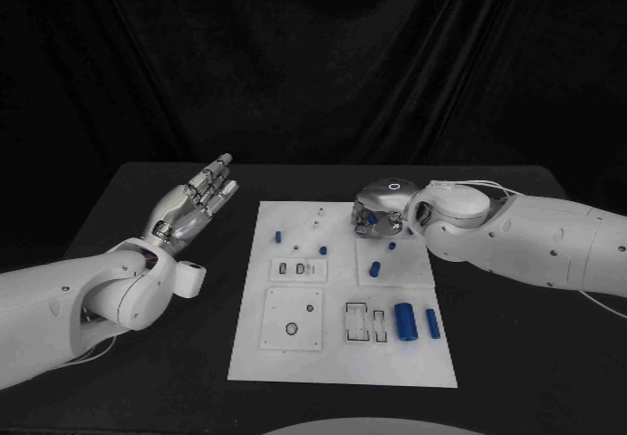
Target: Assemble the parts on the task board
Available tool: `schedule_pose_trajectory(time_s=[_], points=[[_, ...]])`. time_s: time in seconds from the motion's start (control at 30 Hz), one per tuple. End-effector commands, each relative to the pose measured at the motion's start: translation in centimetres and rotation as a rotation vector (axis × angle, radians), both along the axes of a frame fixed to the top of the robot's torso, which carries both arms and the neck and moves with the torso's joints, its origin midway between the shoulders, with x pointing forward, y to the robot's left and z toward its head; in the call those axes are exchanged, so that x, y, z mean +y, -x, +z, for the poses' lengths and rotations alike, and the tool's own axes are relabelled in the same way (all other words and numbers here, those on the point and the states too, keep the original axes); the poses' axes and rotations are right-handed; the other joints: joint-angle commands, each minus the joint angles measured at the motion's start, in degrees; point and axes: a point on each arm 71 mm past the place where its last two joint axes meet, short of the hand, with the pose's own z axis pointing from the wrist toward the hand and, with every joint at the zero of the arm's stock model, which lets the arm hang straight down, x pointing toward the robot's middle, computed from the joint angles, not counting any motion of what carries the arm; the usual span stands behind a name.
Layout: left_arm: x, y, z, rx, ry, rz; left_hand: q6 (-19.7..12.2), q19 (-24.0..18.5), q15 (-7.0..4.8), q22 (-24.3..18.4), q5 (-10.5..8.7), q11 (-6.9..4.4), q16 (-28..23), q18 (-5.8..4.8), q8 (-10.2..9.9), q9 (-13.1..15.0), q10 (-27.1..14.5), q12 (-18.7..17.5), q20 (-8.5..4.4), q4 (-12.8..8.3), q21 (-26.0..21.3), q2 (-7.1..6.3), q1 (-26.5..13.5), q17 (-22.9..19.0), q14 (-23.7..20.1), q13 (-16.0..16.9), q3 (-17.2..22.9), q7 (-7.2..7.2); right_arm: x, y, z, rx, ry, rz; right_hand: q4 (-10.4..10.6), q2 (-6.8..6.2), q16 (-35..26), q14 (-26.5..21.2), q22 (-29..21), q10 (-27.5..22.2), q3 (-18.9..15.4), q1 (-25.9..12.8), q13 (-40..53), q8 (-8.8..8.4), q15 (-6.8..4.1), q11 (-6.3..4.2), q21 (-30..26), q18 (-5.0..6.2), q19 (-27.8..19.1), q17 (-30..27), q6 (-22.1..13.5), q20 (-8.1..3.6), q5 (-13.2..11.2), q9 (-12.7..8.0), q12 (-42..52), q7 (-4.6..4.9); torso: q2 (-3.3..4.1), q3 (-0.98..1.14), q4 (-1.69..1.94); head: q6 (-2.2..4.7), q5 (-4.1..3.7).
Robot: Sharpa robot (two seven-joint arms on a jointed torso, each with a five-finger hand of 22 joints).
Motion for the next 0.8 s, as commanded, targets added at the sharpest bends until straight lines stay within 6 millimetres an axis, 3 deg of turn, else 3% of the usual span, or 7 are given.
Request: schedule_pose_trajectory(time_s=[0.03,0.27,0.37,0.5,0.57,0.8], points=[[-0.1,0.3,1.2,-0.137,0.054,-0.032,0.2,-0.1,0.37,-0.1,0.62,0.23,-0.2,1.22,0.3,0.1,-0.1,-0.4,0.59,0.1,-0.3,-0.12,0.8,0.0,0.0,-0.1,0.5,0.4,0.6,-0.1,1.3,-0.053,-0.028,0.024,-0.1,-0.01,0.2,0.3,0.3,0.8,0.4,0.7,0.1,0.37,0.05,-0.27,0.4,0.52,-0.4,0.1,0.5,0.03,-0.2,0.1,-0.1,-0.01,-0.08,-0.05,-0.03,-0.03,0.35],[-0.1,0.3,1.2,-0.133,0.053,-0.033,0.4,-0.1,0.56,-0.1,1.25,0.21,-0.2,1.29,0.4,0.1,-0.1,-0.4,0.82,0.0,-0.3,-0.19,1.1,0.0,0.0,-0.1,0.6,0.39,2.5,-0.7,4.4,-0.108,-0.073,0.063,0.2,-0.4,0.2,0.2,0.6,1.1,0.6,0.5,0.1,0.29,0.07,-0.29,0.6,0.5,-0.6,0.1,0.9,0.08,-0.7,0.1,-0.2,-0.03,-0.17,-0.05,-0.04,-0.44,0.36],[-0.2,0.3,1.1,-0.132,0.054,-0.036,0.4,-0.1,0.59,-0.1,1.33,0.22,-0.2,1.3,0.4,0.1,-0.1,-0.4,0.85,0.0,-0.3,-0.21,1.1,0.0,0.0,-0.1,0.6,0.4,3.3,-1.1,5.0,-0.124,-0.085,0.079,0.0,-0.63,1.2,0.6,1.2,1.6,1.2,0.9,0.1,0.22,-0.07,-0.42,1.1,0.54,-0.7,1.0,1.3,0.04,0.2,0.1,-0.2,-0.12,-0.24,-0.1,-0.16,-0.5,0.27],[-0.5,0.1,1.1,-0.131,0.056,-0.042,0.5,-0.1,0.72,-0.1,1.58,0.24,-0.2,1.32,0.4,0.1,-0.1,-0.4,0.96,0.0,-0.3,-0.22,1.2,0.0,0.0,-0.1,0.7,0.42,4.0,-1.7,5.1,-0.127,-0.084,0.085,0.0,-0.71,1.5,0.7,1.3,1.7,1.3,0.9,0.1,0.17,-0.06,-0.42,1.2,0.56,-0.7,1.3,1.4,0.01,0.4,0.1,-0.2,-0.1,-0.16,-0.09,-0.1,-0.46,0.29],[-0.6,0.1,1.0,-0.13,0.057,-0.045,0.5,-0.1,0.72,-0.1,1.58,0.24,-0.2,1.32,0.4,0.1,-0.1,-0.4,0.96,0.0,-0.3,-0.22,1.2,0.0,0.0,-0.1,0.7,0.42,4.3,-2.0,4.8,-0.124,-0.08,0.084,0.0,-0.77,1.7,0.7,1.4,1.6,1.4,1.0,0.1,0.13,-0.06,-0.4,1.3,0.56,-0.8,1.5,1.4,0.0,0.6,0.1,-0.3,-0.09,-0.13,-0.07,0.17,-0.41,0.14],[-0.8,0.0,1.0,-0.128,0.058,-0.051,0.5,-0.1,0.86,-0.1,1.82,0.31,-0.2,1.33,0.4,0.1,-0.1,-0.5,1.09,-0.1,-0.3,-0.18,1.4,0.0,0.0,-0.1,0.8,0.47,4.9,-2.8,3.9,-0.11,-0.065,0.075,0.0,-0.9,1.7,0.7,1.7,1.4,1.7,1.0,0.0,-0.04,-0.03,-0.35,1.5,0.54,-0.9,1.5,1.4,0.0,0.9,0.0,-0.4,-0.07,-0.07,-0.2,0.22,-0.28,0.14]])
